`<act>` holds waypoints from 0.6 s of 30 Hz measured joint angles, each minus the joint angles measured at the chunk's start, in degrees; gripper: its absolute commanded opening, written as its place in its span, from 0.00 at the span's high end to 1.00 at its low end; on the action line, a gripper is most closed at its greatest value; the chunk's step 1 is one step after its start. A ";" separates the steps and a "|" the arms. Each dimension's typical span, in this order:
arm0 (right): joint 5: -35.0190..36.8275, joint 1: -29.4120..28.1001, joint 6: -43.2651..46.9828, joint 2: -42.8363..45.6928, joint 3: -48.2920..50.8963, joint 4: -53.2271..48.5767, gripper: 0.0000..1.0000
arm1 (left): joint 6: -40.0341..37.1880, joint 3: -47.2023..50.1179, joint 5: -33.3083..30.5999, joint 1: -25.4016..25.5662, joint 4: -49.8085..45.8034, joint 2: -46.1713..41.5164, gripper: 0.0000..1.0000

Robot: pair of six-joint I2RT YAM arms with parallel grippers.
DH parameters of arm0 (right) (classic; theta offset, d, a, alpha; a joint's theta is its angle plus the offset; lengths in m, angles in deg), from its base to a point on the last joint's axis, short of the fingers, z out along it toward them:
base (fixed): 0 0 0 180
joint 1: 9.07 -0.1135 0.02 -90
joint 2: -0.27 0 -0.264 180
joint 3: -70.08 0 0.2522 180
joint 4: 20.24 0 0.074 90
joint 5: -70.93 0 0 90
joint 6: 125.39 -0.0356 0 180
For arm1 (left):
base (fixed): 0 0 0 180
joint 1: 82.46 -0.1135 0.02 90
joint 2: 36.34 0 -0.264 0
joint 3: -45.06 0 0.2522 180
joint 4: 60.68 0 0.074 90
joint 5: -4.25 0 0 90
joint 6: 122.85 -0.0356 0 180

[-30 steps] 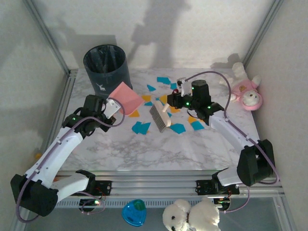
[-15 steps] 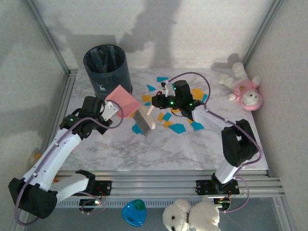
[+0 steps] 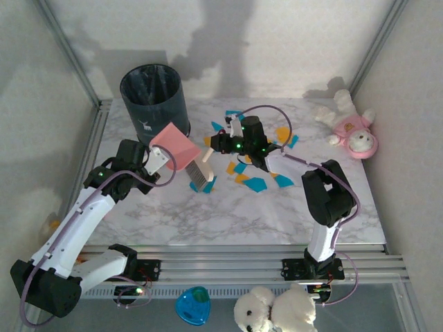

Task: Sweep away the paper scraps from the table

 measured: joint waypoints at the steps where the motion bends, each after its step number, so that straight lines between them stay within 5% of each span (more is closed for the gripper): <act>1: 0.44 -0.07 -0.11 -0.26 0.02 0.04 1.00 | -0.15 0.15 0.02 0.00 0.04 -0.22 0.82; 18: 15.06 -0.28 8.20 6.10 4.22 -10.60 1.00 | -5.86 1.51 5.88 0.02 -1.46 0.13 0.81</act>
